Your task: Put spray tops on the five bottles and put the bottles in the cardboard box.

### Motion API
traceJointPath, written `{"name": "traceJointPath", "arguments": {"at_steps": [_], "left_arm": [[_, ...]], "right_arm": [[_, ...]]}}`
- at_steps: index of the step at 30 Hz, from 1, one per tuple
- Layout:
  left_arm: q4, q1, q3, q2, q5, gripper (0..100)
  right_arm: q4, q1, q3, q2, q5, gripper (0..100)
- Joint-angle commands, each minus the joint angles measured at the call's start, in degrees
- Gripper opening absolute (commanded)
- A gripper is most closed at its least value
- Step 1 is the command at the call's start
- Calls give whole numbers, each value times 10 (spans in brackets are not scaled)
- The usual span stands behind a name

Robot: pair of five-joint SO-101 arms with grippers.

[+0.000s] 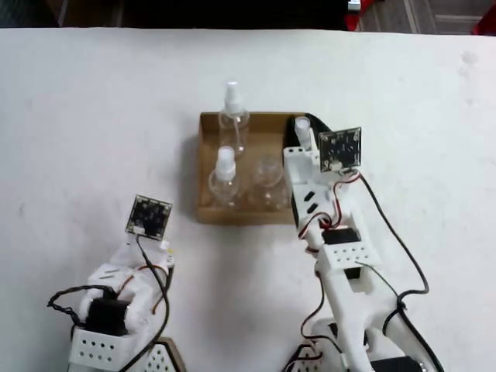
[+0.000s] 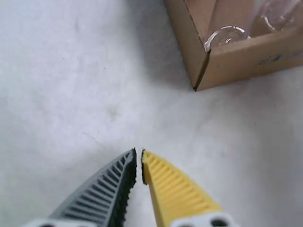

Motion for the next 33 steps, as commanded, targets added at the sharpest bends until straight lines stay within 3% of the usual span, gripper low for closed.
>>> {"name": "traceJointPath", "arguments": {"at_steps": [1, 12, 17, 25, 33], "left_arm": [[4, -1, 1, -4, -7, 24], [4, -1, 1, -4, -7, 24], [4, -1, 1, -4, -7, 24], [4, -1, 1, -4, -7, 24], [4, -1, 1, -4, -7, 24]], "right_arm": [[-3, -1, -11, 13, 7, 15], [33, -2, -15, 4, 11, 43], [142, -3, -62, 4, 8, 174], [276, -3, -164, -3, 7, 156], [465, -1, -249, -147, 6, 156]]}}
